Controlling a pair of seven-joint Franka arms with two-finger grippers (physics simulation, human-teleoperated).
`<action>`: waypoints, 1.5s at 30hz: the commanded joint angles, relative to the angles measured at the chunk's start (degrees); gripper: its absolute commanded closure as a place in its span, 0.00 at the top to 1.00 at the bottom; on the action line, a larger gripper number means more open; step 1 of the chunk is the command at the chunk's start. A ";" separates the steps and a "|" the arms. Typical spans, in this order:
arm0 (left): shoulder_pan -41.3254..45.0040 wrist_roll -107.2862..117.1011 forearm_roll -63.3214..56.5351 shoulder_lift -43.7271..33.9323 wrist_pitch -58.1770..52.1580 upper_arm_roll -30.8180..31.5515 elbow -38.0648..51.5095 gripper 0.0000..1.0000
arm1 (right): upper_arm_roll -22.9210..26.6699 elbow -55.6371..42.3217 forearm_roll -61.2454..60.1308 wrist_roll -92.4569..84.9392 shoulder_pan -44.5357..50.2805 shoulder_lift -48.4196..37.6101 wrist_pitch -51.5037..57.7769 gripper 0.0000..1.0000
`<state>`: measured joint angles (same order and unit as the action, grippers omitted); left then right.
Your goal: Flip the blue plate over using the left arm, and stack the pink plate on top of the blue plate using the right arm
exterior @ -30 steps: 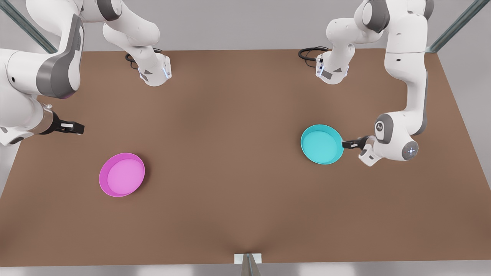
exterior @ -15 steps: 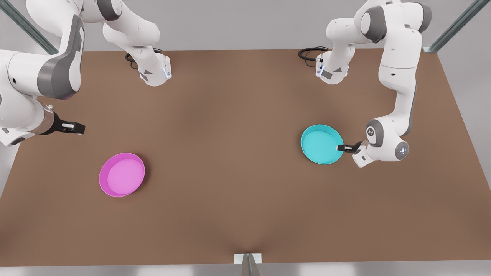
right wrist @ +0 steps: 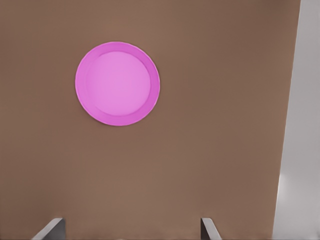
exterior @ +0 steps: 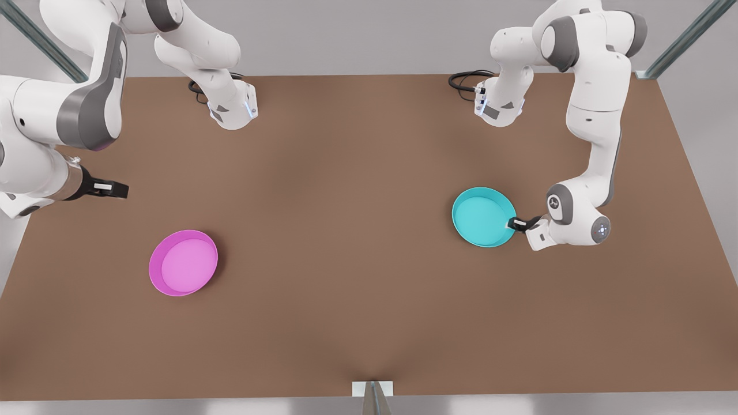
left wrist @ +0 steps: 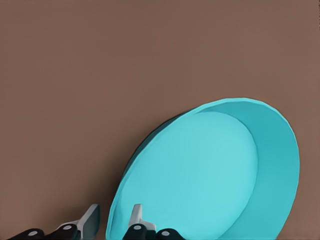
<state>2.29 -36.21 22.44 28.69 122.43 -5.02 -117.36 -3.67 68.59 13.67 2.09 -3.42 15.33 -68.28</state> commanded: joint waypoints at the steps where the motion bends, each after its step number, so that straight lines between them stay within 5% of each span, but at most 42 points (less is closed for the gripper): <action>1: 0.00 -9.23 0.06 0.05 0.27 0.01 0.02 0.46 | -0.02 0.14 0.74 0.20 0.00 -0.04 1.13 1.00; 8: -0.09 -9.14 0.24 1.45 0.27 0.01 0.55 0.47 | 0.07 0.67 0.74 0.20 -0.09 -0.12 1.75 1.00; 12: -0.09 -9.40 0.15 1.80 -0.43 0.01 1.60 0.21 | -0.02 0.67 0.74 0.20 -0.27 -0.04 1.84 1.00; 24: 3.95 7.03 -12.59 -3.91 -6.24 -0.25 8.99 0.21 | 0.07 0.67 0.74 0.11 -0.71 0.58 1.66 1.00; 28: 9.23 21.79 -12.85 -3.56 -6.85 -3.42 20.67 0.21 | 0.07 0.67 0.74 0.11 -0.71 0.58 1.48 1.00; 32: 15.64 45.34 -26.21 3.38 -25.74 -3.24 45.27 0.21 | 0.07 0.58 0.74 0.11 -0.80 1.02 1.40 1.00; 33: 18.98 48.07 -27.00 7.60 -29.43 -5.87 52.84 0.21 | 0.07 0.58 0.74 0.11 -0.80 1.02 1.40 1.00; 41: 48.16 66.71 -31.93 24.21 -28.74 -35.22 64.54 0.21 | 0.24 0.58 0.66 -0.07 -0.97 1.11 1.31 1.00; 45: 52.91 81.11 -37.81 26.32 -23.03 -34.44 63.83 0.21 | 0.33 0.58 0.48 -0.15 -1.32 1.11 1.40 1.00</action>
<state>54.72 2.73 -13.36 54.95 97.54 -39.62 -53.48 -3.35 69.19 14.31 2.09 -4.69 16.59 -66.92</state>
